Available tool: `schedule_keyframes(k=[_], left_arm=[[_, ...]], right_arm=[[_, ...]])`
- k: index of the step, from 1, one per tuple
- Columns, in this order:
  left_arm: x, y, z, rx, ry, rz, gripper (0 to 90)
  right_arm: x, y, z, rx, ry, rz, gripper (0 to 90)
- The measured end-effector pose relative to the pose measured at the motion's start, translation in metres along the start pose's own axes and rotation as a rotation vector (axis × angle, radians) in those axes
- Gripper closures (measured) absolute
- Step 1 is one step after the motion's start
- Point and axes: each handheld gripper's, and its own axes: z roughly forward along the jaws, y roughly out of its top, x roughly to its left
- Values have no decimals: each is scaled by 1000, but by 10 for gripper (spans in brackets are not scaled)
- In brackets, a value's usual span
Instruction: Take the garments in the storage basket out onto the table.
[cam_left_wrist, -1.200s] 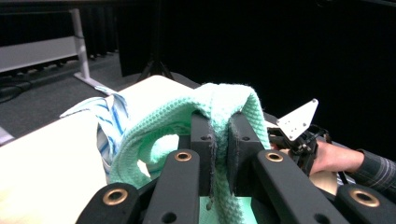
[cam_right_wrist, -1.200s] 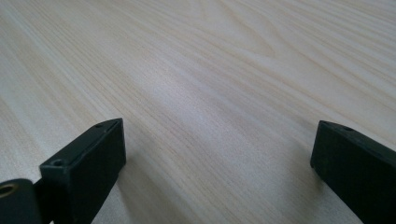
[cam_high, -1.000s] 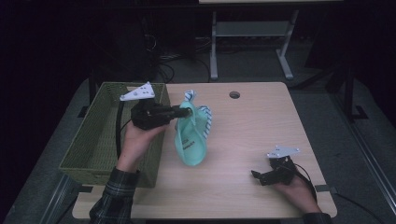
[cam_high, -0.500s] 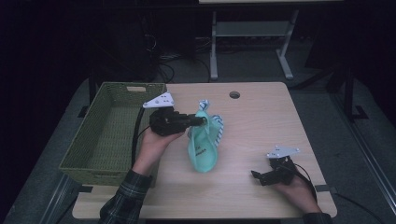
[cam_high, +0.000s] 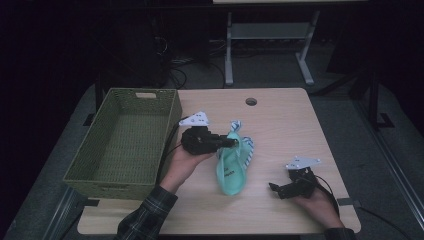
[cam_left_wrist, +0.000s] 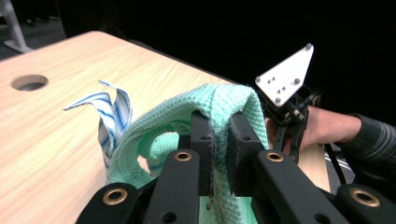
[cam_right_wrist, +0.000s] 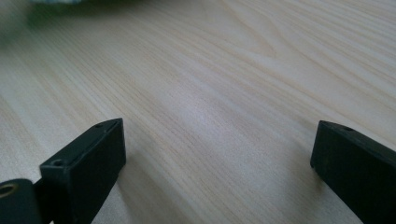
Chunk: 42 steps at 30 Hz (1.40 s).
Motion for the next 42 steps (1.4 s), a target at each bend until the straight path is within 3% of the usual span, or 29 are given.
schedule_keyframes(k=[3,17,20,27,32,35,38,42], left_arm=[[0,-5,8,18,-10,17,823],[15,-31,26,99,-2,-27,811],[16,-39,31,147,13,-8,806],[18,-48,36,197,47,9,803],[21,-60,43,263,79,32,802],[23,-69,51,301,96,17,802],[25,-77,57,343,117,29,801],[29,-80,58,349,124,14,788]], right_arm=[[0,0,0,-1,0,-1,30],[0,0,0,-1,0,-3,31],[0,0,0,-1,0,-2,31],[0,0,0,-1,0,-3,30],[0,0,0,-1,1,-3,30],[0,0,0,-1,1,-2,30],[0,0,0,-1,1,-3,30],[0,0,0,-1,0,-3,30]])
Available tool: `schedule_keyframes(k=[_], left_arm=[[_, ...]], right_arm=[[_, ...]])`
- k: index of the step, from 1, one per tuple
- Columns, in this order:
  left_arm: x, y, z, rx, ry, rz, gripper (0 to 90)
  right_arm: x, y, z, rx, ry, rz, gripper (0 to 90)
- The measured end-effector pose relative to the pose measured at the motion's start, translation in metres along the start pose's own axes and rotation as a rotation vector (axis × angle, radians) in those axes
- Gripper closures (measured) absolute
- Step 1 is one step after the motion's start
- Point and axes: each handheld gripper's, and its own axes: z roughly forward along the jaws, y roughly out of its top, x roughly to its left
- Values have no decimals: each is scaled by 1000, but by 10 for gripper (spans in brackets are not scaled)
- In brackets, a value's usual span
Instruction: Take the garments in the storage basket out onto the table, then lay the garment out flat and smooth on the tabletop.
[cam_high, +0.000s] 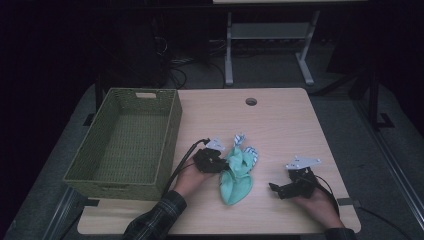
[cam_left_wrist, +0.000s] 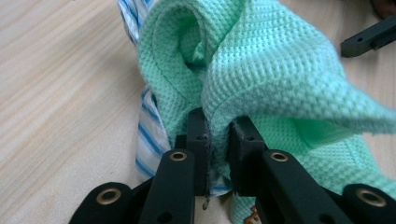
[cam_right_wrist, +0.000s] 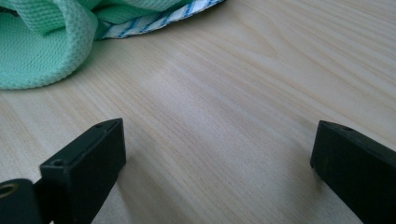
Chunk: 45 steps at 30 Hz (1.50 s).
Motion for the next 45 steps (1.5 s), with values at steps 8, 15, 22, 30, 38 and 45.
schedule_keyframes(k=[8,15,22,30,38,45], left_arm=[[-10,9,-28,-66,-9,-23,558],[-25,10,-53,-95,-93,-43,540],[-52,8,-54,-63,-113,15,803],[-79,-2,-33,29,-161,56,886],[-78,-14,-29,67,-145,32,881],[-72,-30,-23,159,-18,67,872]], right_arm=[[0,0,0,0,0,0,30],[0,0,0,0,0,0,30],[0,0,0,-1,0,0,31],[0,0,0,-1,2,-3,31],[0,0,0,0,2,-2,31],[0,0,0,0,2,-4,31]])
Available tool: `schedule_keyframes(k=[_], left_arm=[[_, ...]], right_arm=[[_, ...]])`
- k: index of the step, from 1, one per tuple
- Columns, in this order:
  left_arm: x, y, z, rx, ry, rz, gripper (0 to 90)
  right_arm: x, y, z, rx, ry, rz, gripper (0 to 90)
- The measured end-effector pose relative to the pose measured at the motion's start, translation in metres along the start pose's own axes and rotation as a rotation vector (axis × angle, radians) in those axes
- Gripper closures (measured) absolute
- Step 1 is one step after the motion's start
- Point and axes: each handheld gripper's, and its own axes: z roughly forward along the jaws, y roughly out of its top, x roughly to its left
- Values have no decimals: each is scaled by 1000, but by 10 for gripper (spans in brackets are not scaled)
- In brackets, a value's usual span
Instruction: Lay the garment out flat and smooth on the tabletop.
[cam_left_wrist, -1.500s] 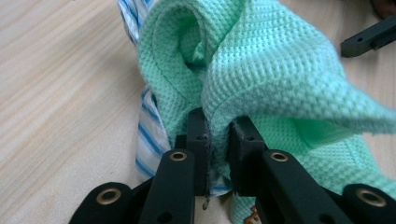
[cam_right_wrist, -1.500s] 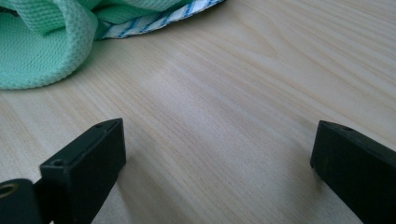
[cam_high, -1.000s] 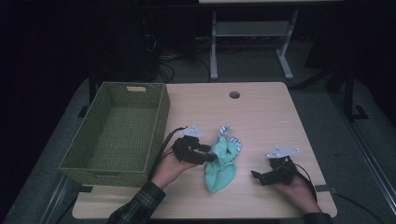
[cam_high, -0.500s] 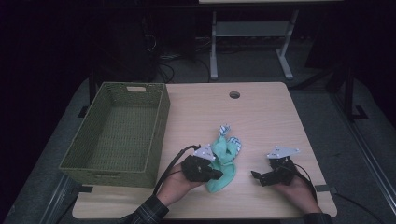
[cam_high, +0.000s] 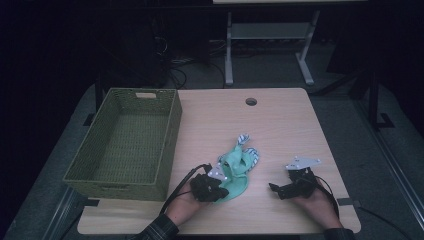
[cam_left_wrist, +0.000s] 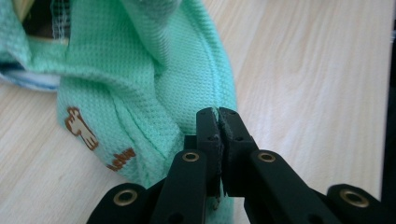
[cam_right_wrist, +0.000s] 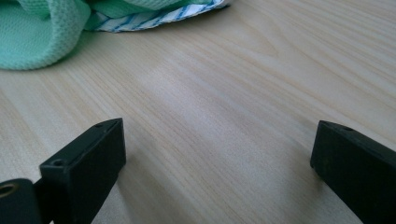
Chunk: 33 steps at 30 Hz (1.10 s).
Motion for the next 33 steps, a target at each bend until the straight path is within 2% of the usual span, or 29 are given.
schedule_keyframes(k=[3,5,6,8,9,11,12,13,16,17,20,21,26,29,33], left_arm=[[2,-1,2,6,8,1,871],[4,-2,2,3,1,-5,872],[4,-2,2,3,0,-5,872],[4,-1,2,6,1,1,872],[2,-1,3,-3,6,-3,873],[3,-1,2,4,5,6,873],[4,-1,2,3,-2,6,873],[4,-2,3,-2,-7,-9,874],[7,-2,2,6,-18,-2,874],[7,-2,3,-8,-22,-26,874],[8,-2,2,3,-24,-18,874],[8,-2,2,1,-25,-19,874],[9,-2,2,6,-25,-11,876],[9,-2,2,4,-25,-13,876],[8,-2,2,-1,-30,-25,876]], right_arm=[[0,0,0,3,0,0,38],[1,4,-3,25,6,-4,150],[1,5,-5,23,19,0,161],[0,6,-5,14,28,3,167],[0,9,-8,5,41,7,234],[0,10,-9,-2,43,5,235],[-1,15,-12,-25,50,9,275],[-2,17,-14,-36,58,3,296],[-4,22,-15,-51,72,7,337],[-5,28,-15,-59,82,7,376],[-5,33,-16,-69,99,7,410],[-6,38,-15,-75,112,7,447],[-7,52,-9,-79,149,1,508],[-5,59,-5,-77,154,-7,531],[0,76,5,-83,163,-24,573]])
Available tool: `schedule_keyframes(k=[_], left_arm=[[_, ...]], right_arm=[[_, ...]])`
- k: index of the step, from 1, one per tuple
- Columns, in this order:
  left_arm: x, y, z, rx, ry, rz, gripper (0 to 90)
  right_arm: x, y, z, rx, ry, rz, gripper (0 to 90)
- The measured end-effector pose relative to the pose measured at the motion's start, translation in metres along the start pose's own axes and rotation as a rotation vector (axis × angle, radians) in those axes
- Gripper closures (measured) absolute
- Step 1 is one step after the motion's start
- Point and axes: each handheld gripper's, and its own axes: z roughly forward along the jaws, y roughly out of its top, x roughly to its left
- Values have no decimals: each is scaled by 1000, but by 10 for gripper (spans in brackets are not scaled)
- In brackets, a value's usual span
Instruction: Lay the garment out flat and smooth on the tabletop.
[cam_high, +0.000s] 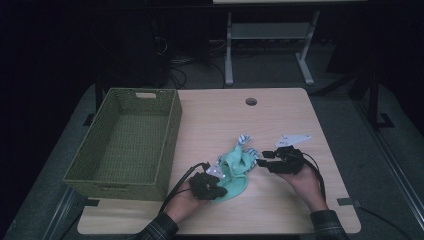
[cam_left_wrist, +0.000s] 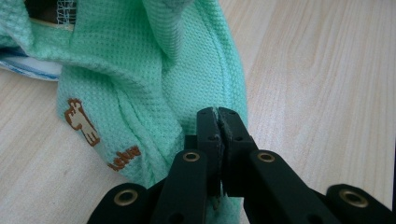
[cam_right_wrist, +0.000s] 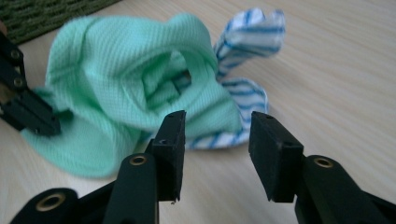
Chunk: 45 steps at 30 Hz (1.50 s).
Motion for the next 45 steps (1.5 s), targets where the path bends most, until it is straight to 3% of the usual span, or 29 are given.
schedule_keyframes(k=[6,13,16,19,21,24,33,45], left_arm=[[0,0,0,-3,-3,-7,876],[1,0,0,-3,-7,-10,877],[1,0,0,-1,-4,-9,877],[1,0,0,-1,-4,-10,878],[1,0,0,0,-4,-9,879],[1,0,0,0,-6,-11,880],[1,0,0,-3,-12,-20,884],[4,-1,-2,7,-25,-24,895]], right_arm=[[-5,10,18,9,6,0,622],[-12,7,36,34,24,30,665],[-11,2,48,83,21,26,684],[-10,0,52,97,12,15,732],[-10,-1,52,93,-1,2,843],[-9,-2,50,93,-10,-5,888],[-12,1,34,59,-55,-28,892],[-42,-11,5,26,-146,22,892]])
